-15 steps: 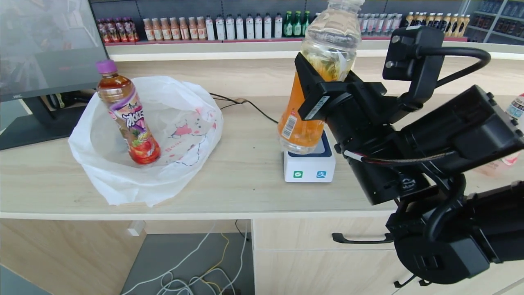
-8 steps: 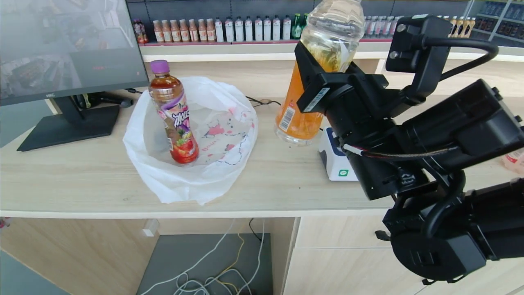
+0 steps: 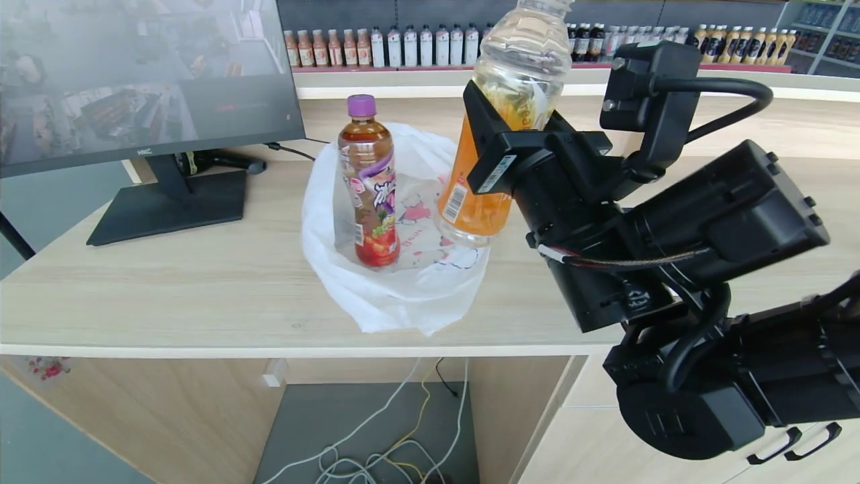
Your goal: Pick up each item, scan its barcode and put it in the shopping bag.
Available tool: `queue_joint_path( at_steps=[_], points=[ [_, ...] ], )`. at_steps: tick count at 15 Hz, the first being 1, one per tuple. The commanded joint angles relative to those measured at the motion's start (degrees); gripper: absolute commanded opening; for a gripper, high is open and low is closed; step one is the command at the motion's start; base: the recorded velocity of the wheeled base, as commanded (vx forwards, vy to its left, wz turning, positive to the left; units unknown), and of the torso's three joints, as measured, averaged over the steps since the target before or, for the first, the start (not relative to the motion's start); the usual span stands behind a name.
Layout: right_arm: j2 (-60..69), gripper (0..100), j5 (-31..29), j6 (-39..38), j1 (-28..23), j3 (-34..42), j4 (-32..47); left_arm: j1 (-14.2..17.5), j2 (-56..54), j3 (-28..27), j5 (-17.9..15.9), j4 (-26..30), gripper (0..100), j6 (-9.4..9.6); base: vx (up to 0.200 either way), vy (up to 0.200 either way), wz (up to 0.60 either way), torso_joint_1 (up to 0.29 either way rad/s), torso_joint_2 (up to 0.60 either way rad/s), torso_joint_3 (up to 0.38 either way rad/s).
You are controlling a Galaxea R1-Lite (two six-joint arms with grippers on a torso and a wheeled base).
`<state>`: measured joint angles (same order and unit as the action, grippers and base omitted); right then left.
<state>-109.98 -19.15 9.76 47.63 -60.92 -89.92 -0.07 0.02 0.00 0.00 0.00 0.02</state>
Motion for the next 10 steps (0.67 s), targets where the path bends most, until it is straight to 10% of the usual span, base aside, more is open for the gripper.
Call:
queue_joint_path(
  at_steps=[1,10],
  points=[
    [-0.67,0,-0.01,0.08,0.80,-0.17,-0.08,-0.01,-0.02,0.00,0.00,0.00,100,0.06,0.000,0.000,0.00,0.000,0.00,0.000],
    [4.16,0,3.77,5.09,-0.34,2.38,5.89,-0.01,-0.02,0.00,0.00,0.00,100,0.06,0.000,0.000,0.00,0.000,0.00,0.000]
  ],
)
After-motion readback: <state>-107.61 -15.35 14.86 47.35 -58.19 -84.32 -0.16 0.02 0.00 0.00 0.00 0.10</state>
